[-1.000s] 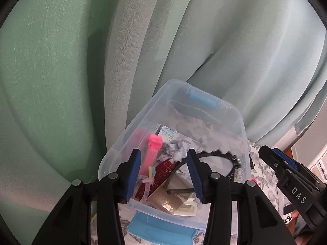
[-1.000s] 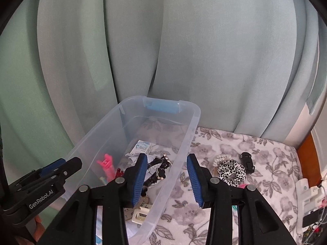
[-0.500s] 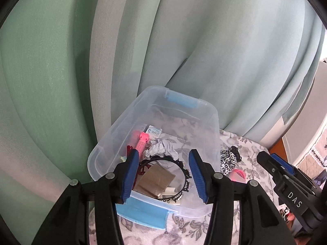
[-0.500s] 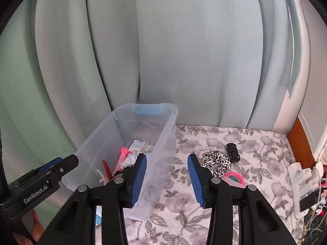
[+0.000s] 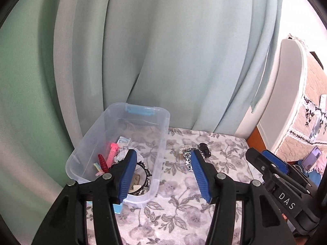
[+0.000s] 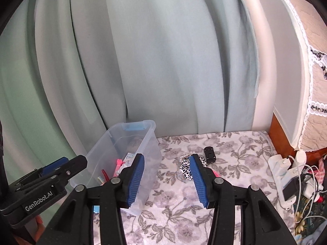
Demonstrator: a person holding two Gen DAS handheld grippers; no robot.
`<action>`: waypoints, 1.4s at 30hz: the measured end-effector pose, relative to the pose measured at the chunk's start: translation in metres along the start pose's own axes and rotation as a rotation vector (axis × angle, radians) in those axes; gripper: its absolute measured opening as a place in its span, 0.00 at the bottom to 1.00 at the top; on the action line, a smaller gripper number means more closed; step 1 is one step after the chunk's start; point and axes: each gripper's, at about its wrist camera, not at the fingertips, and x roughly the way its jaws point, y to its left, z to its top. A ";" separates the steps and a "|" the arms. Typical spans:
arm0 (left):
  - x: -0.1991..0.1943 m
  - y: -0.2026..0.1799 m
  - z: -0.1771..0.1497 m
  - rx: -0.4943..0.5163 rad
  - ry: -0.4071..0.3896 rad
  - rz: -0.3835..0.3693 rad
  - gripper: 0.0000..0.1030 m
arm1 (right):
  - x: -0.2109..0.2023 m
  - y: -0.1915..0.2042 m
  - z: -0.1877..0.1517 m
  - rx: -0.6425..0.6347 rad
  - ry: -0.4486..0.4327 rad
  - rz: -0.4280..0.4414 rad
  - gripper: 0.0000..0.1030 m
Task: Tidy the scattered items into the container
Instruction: 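Withdraw both tools toward the scrunchie and hair rings on the bed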
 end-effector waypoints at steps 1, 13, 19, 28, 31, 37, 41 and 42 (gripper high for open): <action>-0.001 -0.006 0.000 0.009 -0.004 -0.005 0.56 | -0.005 -0.006 0.001 0.008 -0.009 -0.006 0.52; 0.015 -0.068 -0.008 0.067 0.051 -0.069 0.57 | -0.041 -0.082 -0.003 0.129 -0.072 -0.107 0.57; 0.033 -0.085 -0.019 0.089 0.093 -0.075 0.57 | -0.036 -0.112 -0.012 0.181 -0.048 -0.139 0.58; 0.073 -0.086 -0.039 0.071 0.179 -0.066 0.57 | -0.007 -0.132 -0.032 0.199 0.042 -0.151 0.62; 0.087 -0.086 -0.048 0.064 0.207 -0.067 0.57 | 0.005 -0.139 -0.039 0.193 0.078 -0.165 0.63; 0.122 -0.090 -0.065 0.065 0.285 -0.065 0.57 | 0.032 -0.154 -0.053 0.203 0.162 -0.185 0.63; 0.144 -0.090 -0.074 0.068 0.319 -0.062 0.57 | 0.051 -0.158 -0.061 0.202 0.206 -0.184 0.63; 0.149 -0.090 -0.075 0.067 0.328 -0.059 0.57 | 0.056 -0.157 -0.063 0.198 0.217 -0.182 0.63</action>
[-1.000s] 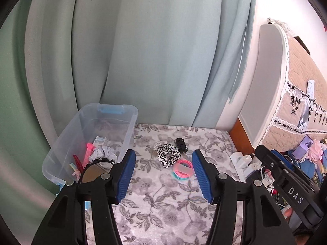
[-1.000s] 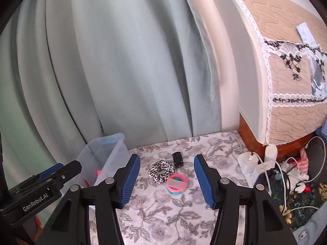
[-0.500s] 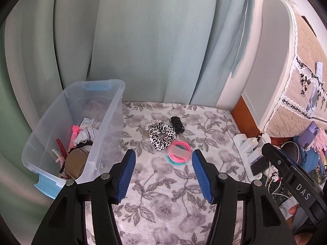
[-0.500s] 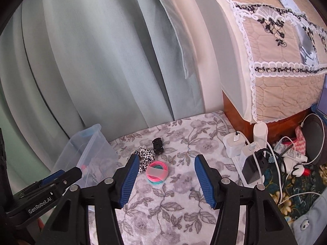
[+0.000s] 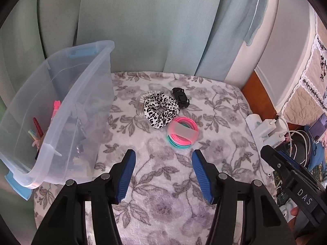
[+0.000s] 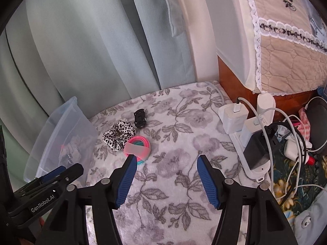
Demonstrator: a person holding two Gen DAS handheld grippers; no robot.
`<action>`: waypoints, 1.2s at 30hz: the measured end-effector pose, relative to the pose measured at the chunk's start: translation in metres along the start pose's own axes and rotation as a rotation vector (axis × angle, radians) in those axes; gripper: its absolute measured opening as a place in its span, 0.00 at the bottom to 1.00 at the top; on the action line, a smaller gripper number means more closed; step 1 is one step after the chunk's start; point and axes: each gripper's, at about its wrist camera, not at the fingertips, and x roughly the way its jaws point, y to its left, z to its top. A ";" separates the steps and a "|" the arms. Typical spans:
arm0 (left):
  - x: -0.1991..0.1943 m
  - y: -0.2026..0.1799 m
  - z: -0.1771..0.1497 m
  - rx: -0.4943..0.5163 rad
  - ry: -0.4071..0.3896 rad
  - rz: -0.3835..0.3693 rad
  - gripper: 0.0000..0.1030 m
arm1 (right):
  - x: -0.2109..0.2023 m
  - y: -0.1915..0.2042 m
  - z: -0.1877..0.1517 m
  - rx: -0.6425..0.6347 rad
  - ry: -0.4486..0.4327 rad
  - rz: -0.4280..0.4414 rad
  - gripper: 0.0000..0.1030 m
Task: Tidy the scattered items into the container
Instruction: 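Withdraw both tools toward the scrunchie and hair rings on the bed, then grasp the leopard scrunchie with the left tool while the right tool grasps the pink-teal hair rings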
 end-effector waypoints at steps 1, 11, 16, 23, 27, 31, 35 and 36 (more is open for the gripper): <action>0.006 0.001 0.001 -0.002 0.006 0.001 0.57 | 0.005 0.001 -0.001 -0.006 0.011 0.001 0.63; 0.052 0.012 0.019 -0.025 0.019 0.017 0.57 | 0.055 0.009 -0.010 -0.052 0.109 0.010 0.63; 0.075 0.018 0.031 -0.035 0.020 0.037 0.57 | 0.078 0.016 -0.013 -0.053 0.147 0.025 0.64; 0.106 0.029 0.043 -0.052 0.037 0.036 0.53 | 0.110 0.029 -0.018 -0.095 0.196 0.059 0.64; 0.121 0.030 0.047 -0.045 0.046 0.034 0.50 | 0.129 0.038 -0.019 -0.114 0.212 0.078 0.64; 0.136 0.032 0.051 -0.038 0.055 0.028 0.43 | 0.145 0.047 -0.022 -0.146 0.226 0.091 0.64; 0.145 0.033 0.054 -0.036 0.057 0.011 0.43 | 0.159 0.053 -0.024 -0.173 0.230 0.090 0.64; 0.147 0.033 0.055 -0.034 0.056 0.007 0.43 | 0.161 0.055 -0.024 -0.183 0.227 0.087 0.64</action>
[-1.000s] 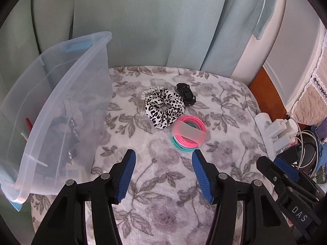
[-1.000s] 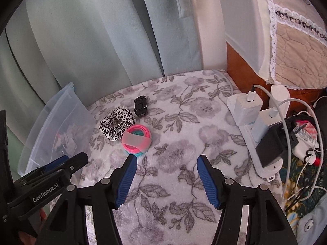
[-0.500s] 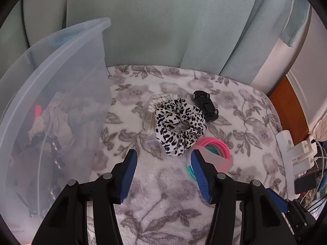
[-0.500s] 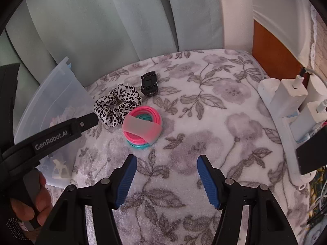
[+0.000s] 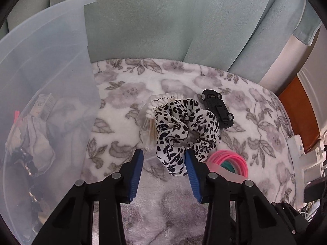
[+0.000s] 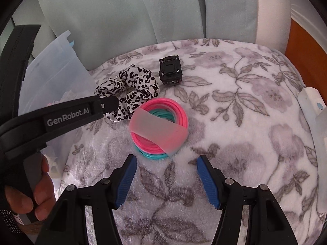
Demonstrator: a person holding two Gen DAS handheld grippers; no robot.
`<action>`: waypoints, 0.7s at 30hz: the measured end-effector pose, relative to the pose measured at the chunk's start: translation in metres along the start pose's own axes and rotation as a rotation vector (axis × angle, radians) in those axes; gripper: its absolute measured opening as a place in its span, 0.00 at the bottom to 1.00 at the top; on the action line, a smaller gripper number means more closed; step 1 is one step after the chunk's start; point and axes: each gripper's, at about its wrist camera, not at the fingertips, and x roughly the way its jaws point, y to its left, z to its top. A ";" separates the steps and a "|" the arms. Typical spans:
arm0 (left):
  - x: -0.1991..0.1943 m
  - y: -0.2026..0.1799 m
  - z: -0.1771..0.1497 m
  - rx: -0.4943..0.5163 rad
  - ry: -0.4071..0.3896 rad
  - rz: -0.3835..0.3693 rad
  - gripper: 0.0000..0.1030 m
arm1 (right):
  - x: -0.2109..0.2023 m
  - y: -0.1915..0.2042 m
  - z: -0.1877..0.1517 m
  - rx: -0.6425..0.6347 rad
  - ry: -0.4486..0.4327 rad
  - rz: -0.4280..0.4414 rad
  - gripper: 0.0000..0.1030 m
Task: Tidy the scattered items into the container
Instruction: 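Grasp the leopard scrunchie with the left tool while the right tool grasps the pink-teal hair rings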
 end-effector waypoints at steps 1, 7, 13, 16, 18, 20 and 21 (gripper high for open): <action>0.002 0.000 0.001 0.002 0.000 -0.004 0.43 | 0.002 0.001 0.001 -0.008 -0.004 -0.004 0.64; 0.007 0.000 0.010 0.003 -0.005 -0.027 0.43 | 0.014 0.005 0.010 -0.040 -0.026 -0.002 0.65; 0.011 0.002 0.016 0.004 -0.004 -0.016 0.33 | 0.021 0.012 0.015 -0.078 -0.049 -0.009 0.69; 0.011 0.004 0.017 -0.001 -0.006 -0.016 0.26 | 0.026 0.016 0.016 -0.110 -0.064 -0.029 0.70; 0.011 0.005 0.018 -0.003 -0.009 -0.011 0.22 | 0.027 0.018 0.017 -0.116 -0.075 -0.037 0.71; 0.010 0.006 0.018 -0.005 -0.016 -0.011 0.18 | 0.027 0.018 0.018 -0.116 -0.082 -0.040 0.71; 0.009 0.006 0.018 -0.007 -0.020 -0.011 0.17 | 0.027 0.019 0.017 -0.121 -0.086 -0.043 0.71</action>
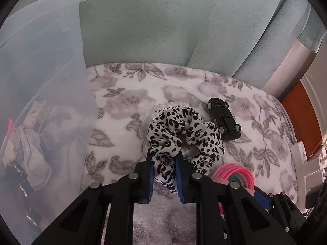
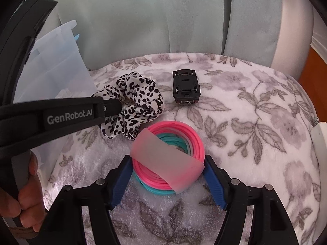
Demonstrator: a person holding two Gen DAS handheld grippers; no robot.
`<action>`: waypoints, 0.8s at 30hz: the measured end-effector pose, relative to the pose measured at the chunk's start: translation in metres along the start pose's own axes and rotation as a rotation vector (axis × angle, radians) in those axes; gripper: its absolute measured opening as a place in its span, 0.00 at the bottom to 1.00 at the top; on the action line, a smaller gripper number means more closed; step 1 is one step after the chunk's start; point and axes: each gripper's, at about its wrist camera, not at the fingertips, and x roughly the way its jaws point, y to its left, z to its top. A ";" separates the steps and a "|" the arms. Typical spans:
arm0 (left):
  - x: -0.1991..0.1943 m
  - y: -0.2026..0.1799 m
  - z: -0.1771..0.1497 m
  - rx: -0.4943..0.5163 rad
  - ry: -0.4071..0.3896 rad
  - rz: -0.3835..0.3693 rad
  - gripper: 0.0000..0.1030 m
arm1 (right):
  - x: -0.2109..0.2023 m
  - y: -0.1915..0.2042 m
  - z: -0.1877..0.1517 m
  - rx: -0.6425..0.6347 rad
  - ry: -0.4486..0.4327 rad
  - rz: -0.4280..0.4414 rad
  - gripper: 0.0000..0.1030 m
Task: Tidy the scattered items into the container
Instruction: 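Grasp the leopard scrunchie with the left tool while the right tool grasps the pink-teal hair rings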
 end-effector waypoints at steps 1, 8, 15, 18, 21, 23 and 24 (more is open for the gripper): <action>-0.001 0.000 0.000 -0.002 -0.002 0.001 0.16 | 0.000 0.000 -0.001 -0.003 -0.004 -0.002 0.70; -0.010 -0.001 -0.004 0.007 -0.004 0.010 0.14 | -0.005 -0.004 0.002 0.045 0.000 -0.002 0.69; -0.026 -0.001 -0.020 -0.005 0.007 0.023 0.14 | -0.022 -0.013 -0.007 0.094 0.014 -0.012 0.68; -0.034 -0.002 -0.030 0.000 0.022 0.024 0.13 | -0.032 -0.018 -0.017 0.123 0.023 -0.025 0.68; -0.043 -0.003 -0.041 0.000 0.037 0.029 0.13 | -0.043 -0.023 -0.029 0.171 0.033 -0.031 0.68; -0.051 -0.004 -0.048 0.005 0.041 0.033 0.13 | -0.051 -0.025 -0.036 0.190 0.038 -0.034 0.68; -0.056 -0.005 -0.051 0.011 0.042 0.036 0.13 | -0.055 -0.027 -0.039 0.199 0.039 -0.033 0.68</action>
